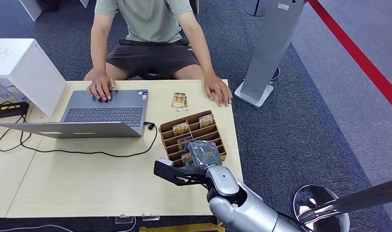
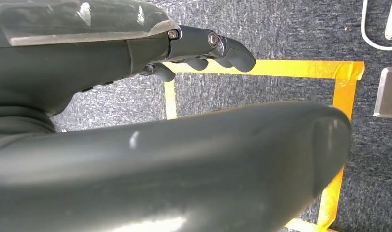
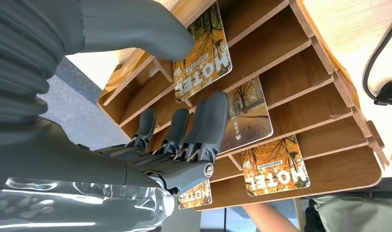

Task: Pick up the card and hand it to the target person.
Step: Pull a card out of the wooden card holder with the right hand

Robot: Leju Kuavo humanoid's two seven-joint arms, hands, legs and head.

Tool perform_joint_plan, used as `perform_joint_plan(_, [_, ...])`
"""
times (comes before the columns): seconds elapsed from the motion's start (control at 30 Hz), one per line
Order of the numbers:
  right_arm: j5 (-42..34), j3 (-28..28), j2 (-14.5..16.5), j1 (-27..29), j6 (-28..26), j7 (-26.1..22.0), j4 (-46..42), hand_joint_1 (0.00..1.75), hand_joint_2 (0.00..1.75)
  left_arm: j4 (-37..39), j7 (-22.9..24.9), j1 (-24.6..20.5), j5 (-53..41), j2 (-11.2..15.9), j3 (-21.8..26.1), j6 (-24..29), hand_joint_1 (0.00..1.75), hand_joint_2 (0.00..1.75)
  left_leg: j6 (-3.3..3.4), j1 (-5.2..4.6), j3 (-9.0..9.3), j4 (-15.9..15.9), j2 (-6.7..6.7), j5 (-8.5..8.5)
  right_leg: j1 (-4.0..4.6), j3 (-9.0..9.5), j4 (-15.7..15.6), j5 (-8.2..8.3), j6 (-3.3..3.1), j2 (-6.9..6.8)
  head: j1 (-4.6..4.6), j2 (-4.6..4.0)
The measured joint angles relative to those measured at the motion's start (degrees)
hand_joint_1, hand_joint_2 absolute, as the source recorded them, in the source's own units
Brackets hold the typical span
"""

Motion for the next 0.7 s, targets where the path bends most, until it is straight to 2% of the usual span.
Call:
perform_joint_plan(0.33, [-0.2, -0.1, 0.0, 0.7, 0.0, 0.0, 0.1, 0.90, 1.75, 0.0, 0.0, 0.0, 0.0, 0.0, 0.0, 0.0, 0.00, 0.00, 0.00, 0.00, 0.00, 0.0, 0.00, 0.00, 0.00, 0.00, 0.0, 0.00, 0.00, 0.00, -0.02, 0.00])
perform_joint_plan(0.7, [-0.4, -0.2, 0.0, 0.8, 0.0, 0.0, 0.3, 0.86, 1.75, 0.0, 0.1, 0.0, 0.0, 0.0, 0.0, 0.1, 0.00, 0.00, 0.00, 0.00, 0.01, 0.0, 0.00, 0.00, 0.00, 0.00, 0.0, 0.00, 0.00, 0.00, -0.03, 0.00])
